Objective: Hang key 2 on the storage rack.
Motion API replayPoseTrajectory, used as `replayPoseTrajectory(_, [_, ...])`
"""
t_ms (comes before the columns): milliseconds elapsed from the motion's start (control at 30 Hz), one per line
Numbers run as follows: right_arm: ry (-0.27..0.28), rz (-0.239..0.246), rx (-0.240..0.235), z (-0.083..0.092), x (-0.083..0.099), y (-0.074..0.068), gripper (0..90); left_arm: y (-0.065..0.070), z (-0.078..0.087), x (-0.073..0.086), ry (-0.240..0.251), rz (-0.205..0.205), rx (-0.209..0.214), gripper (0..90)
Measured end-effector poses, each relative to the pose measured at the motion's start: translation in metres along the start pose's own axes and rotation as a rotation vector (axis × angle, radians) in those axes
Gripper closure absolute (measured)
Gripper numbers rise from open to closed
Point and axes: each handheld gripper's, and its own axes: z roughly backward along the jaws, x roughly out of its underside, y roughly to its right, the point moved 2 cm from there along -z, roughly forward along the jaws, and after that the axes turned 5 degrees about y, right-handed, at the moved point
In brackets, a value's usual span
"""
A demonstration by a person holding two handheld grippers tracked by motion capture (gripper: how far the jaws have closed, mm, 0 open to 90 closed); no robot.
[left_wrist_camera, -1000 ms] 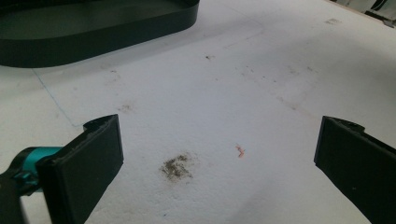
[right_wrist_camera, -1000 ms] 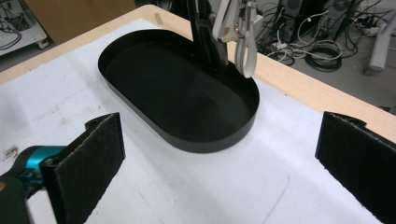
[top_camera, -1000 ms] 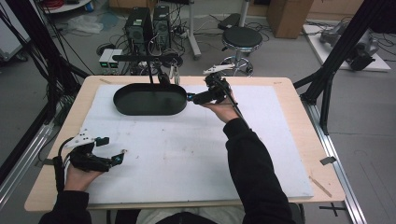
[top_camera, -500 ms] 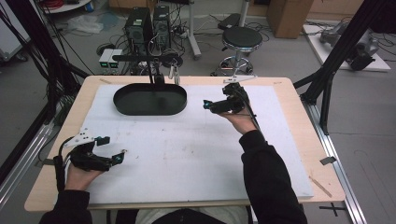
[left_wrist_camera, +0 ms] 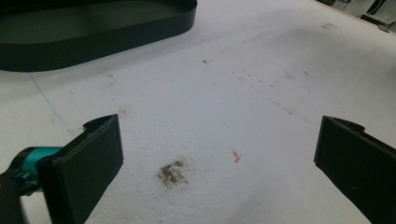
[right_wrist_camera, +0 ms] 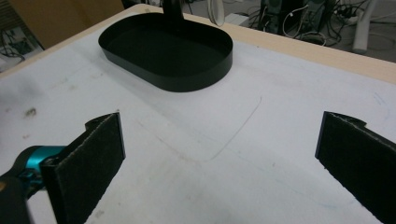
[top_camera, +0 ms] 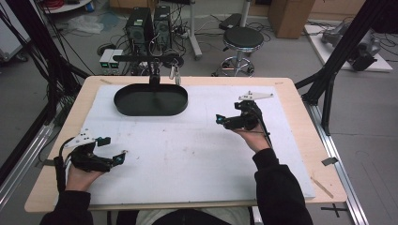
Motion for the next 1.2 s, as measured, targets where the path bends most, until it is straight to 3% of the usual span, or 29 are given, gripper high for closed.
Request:
replayPoseTrajectory(433, [-0.009,0.055,0.023,0.035,0.048,0.003,0.7,0.001,0.000,0.000,-0.004,0.000,0.001,1.7])
replayPoseTrajectory(900, [0.012,0.009,0.080,0.064,0.089,0.019,0.7,0.002,-0.001,0.001,-0.023,0.002,0.002,1.7])
replayPoseTrajectory(1200, [0.048,0.016,0.101,0.083,0.099,0.013,0.7,0.003,-0.001,0.002,-0.036,-0.004,0.003,1.7])
